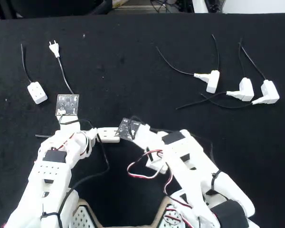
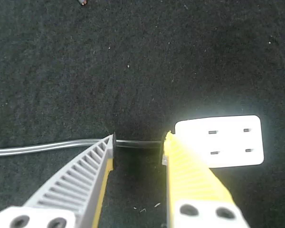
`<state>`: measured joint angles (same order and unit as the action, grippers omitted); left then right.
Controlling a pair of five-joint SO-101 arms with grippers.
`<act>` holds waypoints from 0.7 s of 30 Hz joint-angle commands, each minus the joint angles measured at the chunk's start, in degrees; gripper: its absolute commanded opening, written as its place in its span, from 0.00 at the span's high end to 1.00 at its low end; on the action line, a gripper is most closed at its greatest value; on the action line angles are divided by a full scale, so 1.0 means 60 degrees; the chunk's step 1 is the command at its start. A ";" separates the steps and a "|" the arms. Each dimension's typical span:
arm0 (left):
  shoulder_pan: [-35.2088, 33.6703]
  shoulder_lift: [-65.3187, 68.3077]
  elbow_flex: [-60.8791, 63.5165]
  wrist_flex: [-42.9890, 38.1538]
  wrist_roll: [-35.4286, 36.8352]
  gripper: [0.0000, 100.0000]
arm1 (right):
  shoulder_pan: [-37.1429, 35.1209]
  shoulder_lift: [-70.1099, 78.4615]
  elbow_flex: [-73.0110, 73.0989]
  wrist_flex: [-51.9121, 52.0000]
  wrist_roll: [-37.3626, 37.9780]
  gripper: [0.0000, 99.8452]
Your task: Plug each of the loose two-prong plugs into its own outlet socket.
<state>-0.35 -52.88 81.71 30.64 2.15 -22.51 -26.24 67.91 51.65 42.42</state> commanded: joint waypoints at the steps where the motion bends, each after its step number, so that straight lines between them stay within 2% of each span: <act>1: -0.0095 -0.0205 -0.0330 -0.0103 0.0029 0.82 | -0.0029 -0.0139 0.0007 0.0059 -0.0044 0.84; 4: -0.0095 -0.0205 -0.0330 -0.0103 0.0029 0.82 | -0.0029 -0.0139 0.0007 0.0059 0.0000 0.85; 7: -0.0095 -0.0205 -0.0330 -0.0103 0.0029 0.82 | -0.0029 -0.0139 -0.0081 0.0029 -0.0029 0.98; 8: -0.0095 -0.0205 -0.0330 -0.0103 0.0029 0.82 | -0.0029 -0.0154 -0.0168 0.0073 -0.0044 0.99; 16: -0.0095 -0.0205 -0.0344 -0.0073 0.0029 0.82 | -0.0117 -0.1018 -0.1473 0.2286 -0.0015 0.99; 19: -0.0110 -0.0205 -0.0359 -0.0044 0.0029 0.82 | -0.0117 -0.2103 -0.1429 0.2256 -0.0044 0.99; 21: -0.0168 -0.0220 -0.0359 -0.0044 0.0029 0.82 | -0.0117 -0.2850 -0.1429 0.1978 -0.0645 0.99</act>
<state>-0.35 -52.88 81.71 30.64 2.15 -22.33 -36.62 62.46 64.48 42.07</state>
